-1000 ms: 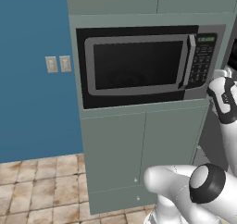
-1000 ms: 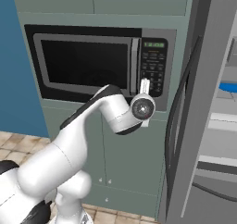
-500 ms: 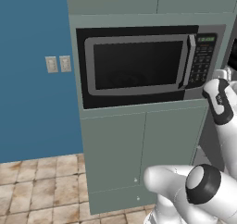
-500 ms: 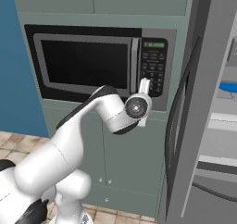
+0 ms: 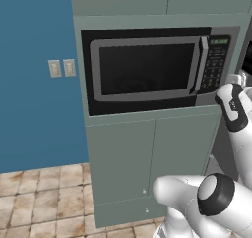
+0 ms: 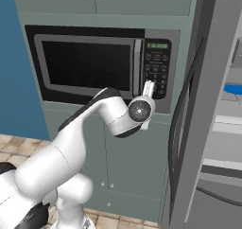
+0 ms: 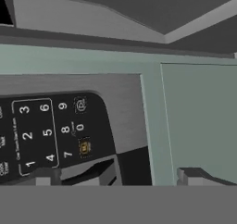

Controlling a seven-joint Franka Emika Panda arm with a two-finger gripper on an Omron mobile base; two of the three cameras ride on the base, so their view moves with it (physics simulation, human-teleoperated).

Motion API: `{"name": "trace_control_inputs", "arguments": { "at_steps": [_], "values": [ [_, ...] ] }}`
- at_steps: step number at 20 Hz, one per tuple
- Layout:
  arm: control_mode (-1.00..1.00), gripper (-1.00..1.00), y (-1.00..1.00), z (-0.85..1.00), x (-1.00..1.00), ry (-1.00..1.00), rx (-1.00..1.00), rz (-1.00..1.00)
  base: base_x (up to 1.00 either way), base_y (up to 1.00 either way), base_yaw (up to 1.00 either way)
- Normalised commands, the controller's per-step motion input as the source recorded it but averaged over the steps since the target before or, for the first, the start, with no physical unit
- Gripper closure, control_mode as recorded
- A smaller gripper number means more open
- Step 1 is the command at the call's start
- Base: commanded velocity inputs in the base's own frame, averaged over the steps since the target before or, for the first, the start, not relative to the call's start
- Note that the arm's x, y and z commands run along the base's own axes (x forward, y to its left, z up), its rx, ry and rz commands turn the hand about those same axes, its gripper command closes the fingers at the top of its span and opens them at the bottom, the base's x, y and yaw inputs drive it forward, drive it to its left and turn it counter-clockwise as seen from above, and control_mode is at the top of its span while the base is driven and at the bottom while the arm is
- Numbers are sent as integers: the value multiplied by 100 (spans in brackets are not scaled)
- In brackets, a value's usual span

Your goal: Transport the fish from the fridge to the microwave and turn on the microwave.

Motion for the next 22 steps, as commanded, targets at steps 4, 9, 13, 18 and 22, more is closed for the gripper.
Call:
{"name": "trace_control_inputs", "arguments": {
  "at_steps": [4,9,13,18,22],
  "values": [
    [-100,-100,-10,0,0,0,8,0,0,0,0],
    [-100,-100,-4,0,3,0,6,0,0,0,0],
    [-100,-100,0,0,4,0,5,0,0,0,0],
    [-100,-100,0,0,8,0,4,0,0,0,0],
    [-100,-100,0,-1,9,0,2,0,0,0,0]
  ]
}}
